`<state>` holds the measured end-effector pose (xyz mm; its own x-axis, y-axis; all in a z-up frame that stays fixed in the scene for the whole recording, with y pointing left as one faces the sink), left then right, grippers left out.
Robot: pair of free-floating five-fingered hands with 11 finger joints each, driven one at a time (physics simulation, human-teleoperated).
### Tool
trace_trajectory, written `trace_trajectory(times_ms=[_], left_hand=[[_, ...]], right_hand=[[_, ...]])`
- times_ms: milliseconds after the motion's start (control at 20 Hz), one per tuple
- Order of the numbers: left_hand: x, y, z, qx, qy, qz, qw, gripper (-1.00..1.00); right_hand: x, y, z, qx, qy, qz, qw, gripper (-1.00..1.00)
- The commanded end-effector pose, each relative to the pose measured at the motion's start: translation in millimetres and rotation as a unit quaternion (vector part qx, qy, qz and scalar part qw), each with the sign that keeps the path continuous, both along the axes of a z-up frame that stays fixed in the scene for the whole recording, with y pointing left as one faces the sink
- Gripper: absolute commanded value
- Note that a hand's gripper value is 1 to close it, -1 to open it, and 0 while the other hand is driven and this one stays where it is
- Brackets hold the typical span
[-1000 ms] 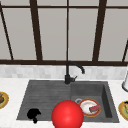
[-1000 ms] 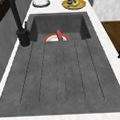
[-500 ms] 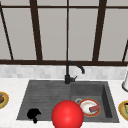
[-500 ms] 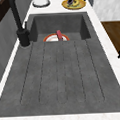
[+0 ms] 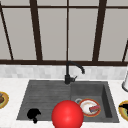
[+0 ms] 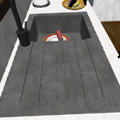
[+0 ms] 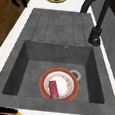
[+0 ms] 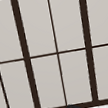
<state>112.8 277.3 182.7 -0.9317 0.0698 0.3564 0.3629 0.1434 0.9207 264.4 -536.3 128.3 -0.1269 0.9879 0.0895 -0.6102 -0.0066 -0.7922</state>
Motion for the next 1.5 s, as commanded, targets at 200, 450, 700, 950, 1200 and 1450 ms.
trace_trajectory(times_ms=[200, 450, 700, 950, 1200, 1450], left_hand=[[0.0, 0.0, 0.0, 0.0, 0.0, 0.0, 1.0, 0.0], [0.0, 0.0, 0.0, 0.0, 0.0, 0.0, 1.0, 0.0], [0.0, 0.0, 0.0, 0.0, 0.0, 0.0, 1.0, 0.0], [0.0, 0.0, 0.0, 0.0, 0.0, 0.0, 1.0, 0.0], [0.0, 0.0, 0.0, 0.0, 0.0, 0.0, 1.0, 0.0], [0.0, 0.0, 0.0, 0.0, 0.0, 0.0, 1.0, 0.0]], right_hand=[[1.0, -23.3, 16.4, 0.01, 0.043, -0.046, 0.998, -1.0], [-4.8, -46.3, 38.1, 0.027, 0.053, -0.025, 0.9979, -1.0], [-4.3, -46.0, 17.4, -0.012, 0.077, -0.058, 0.9953, -1.0], [5.5, -40.6, 9.2, -0.035, 0.048, -0.065, 0.9961, -1.0], [13.6, -28.5, -1.5, -0.048, 0.031, -0.072, 0.9958, -1.0], [21.5, -16.1, -8.4, -0.122, -0.034, -0.048, 0.9908, 1.0]])
